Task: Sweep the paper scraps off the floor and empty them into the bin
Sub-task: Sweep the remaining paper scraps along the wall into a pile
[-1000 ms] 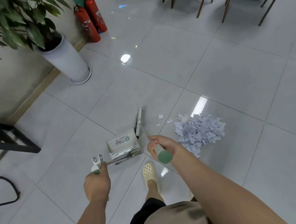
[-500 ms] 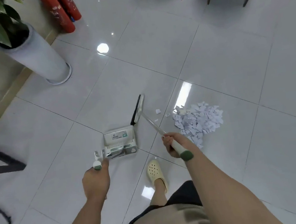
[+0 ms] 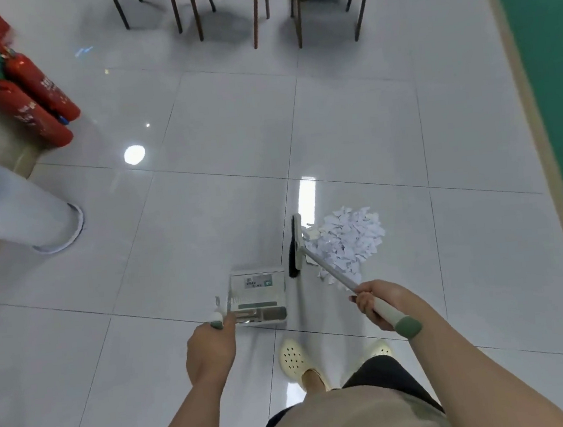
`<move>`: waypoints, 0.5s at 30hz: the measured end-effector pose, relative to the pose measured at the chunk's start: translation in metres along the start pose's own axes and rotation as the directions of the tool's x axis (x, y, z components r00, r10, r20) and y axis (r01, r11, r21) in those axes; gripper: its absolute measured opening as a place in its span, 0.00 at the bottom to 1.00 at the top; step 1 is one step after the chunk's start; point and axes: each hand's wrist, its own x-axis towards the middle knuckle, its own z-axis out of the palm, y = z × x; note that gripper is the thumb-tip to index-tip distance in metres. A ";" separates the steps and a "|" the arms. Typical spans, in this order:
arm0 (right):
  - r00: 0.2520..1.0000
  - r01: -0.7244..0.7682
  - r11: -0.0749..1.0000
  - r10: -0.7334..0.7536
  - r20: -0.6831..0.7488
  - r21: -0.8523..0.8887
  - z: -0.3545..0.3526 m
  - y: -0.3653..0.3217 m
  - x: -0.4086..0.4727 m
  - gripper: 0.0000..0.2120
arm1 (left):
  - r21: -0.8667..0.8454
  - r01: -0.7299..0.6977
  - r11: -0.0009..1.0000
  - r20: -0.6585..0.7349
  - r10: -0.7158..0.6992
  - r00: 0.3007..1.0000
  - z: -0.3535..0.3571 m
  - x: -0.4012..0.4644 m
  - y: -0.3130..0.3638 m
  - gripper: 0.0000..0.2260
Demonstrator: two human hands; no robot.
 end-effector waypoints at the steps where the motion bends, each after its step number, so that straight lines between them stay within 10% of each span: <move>1: 1.000 0.003 0.999 -0.003 0.013 0.035 -0.006 -0.004 -0.005 0.07 | 0.034 -0.039 0.999 0.015 0.039 0.999 0.003 -0.001 0.005 0.25; 15: 0.958 -0.018 0.969 -0.054 0.282 0.248 -0.107 -0.006 -0.090 0.26 | 0.230 -0.289 0.929 0.179 0.251 0.951 0.046 -0.002 0.047 0.27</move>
